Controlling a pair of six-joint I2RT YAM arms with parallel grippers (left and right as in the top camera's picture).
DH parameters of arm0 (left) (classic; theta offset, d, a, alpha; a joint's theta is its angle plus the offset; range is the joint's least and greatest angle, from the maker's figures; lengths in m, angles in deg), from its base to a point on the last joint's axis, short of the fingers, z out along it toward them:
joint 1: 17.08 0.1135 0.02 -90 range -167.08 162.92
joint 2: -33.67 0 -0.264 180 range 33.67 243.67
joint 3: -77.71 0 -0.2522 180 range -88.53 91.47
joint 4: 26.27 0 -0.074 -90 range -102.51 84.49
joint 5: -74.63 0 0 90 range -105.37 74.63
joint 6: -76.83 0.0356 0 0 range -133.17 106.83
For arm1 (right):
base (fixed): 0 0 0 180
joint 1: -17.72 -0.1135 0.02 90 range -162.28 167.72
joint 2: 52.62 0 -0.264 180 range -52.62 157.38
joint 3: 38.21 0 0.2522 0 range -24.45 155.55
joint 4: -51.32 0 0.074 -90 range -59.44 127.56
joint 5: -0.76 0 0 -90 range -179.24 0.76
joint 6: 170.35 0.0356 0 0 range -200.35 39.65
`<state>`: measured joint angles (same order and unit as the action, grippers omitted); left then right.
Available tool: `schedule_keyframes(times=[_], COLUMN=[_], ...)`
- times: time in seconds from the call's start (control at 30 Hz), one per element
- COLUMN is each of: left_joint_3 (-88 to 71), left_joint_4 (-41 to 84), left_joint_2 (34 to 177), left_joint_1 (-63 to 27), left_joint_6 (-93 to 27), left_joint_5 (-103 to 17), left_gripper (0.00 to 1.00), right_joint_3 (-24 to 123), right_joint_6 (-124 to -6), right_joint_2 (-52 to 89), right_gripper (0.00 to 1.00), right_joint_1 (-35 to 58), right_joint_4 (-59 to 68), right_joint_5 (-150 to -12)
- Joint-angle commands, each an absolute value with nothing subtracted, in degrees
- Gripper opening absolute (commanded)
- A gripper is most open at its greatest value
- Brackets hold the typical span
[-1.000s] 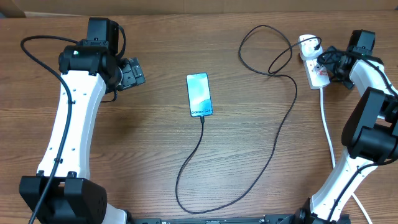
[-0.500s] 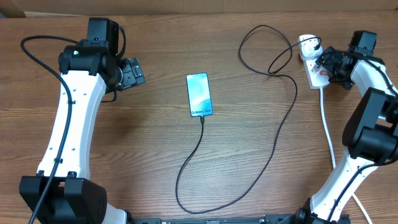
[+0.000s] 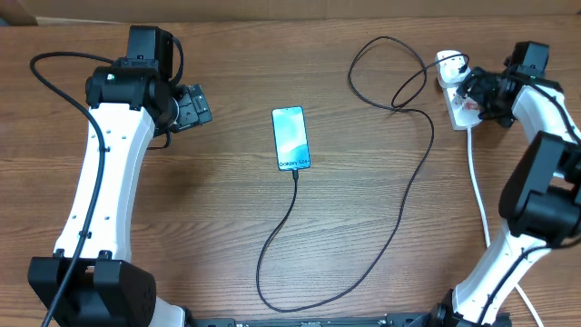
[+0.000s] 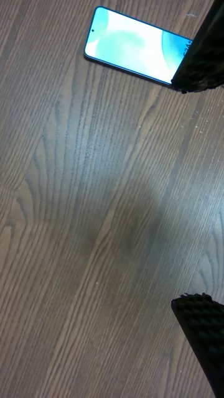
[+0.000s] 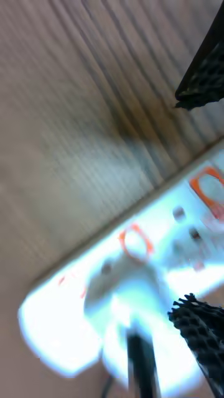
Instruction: Plug charger to phone and switch on socket
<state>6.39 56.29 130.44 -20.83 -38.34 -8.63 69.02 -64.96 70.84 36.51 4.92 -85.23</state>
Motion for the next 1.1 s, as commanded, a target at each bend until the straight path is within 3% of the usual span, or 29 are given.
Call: schedule_keyframes(times=[0.0, 0.17, 0.37, 1.07], left_joint_3=[6.36, 6.36, 6.36, 6.36], left_joint_4=[56.29, 56.29, 56.29, 56.29], left_joint_2=[130.75, 130.75, 130.75, 130.75], left_joint_1=[-20.85, -20.85, -20.85, -20.85], left_joint_6=[-38.95, -38.95, -38.95, -38.95], left_joint_5=[-7.50, -7.50, -7.50, -7.50], left_gripper=[1.00, 0.99, 0.99, 0.99], right_joint_3=[69.83, 69.81, 69.76, 69.46], right_joint_6=[-65.61, -65.61, -65.61, -65.59], right_joint_2=[56.65, 43.43, 39.69, 72.17], right_gripper=[1.00, 1.00, 1.00, 1.00], right_joint_1=[36.66, 37.58, 37.58, 37.73], right_joint_4=[5.05, 2.40, 1.55, 10.14], right_joint_5=[-84.69, -84.66, -87.50, -94.02])
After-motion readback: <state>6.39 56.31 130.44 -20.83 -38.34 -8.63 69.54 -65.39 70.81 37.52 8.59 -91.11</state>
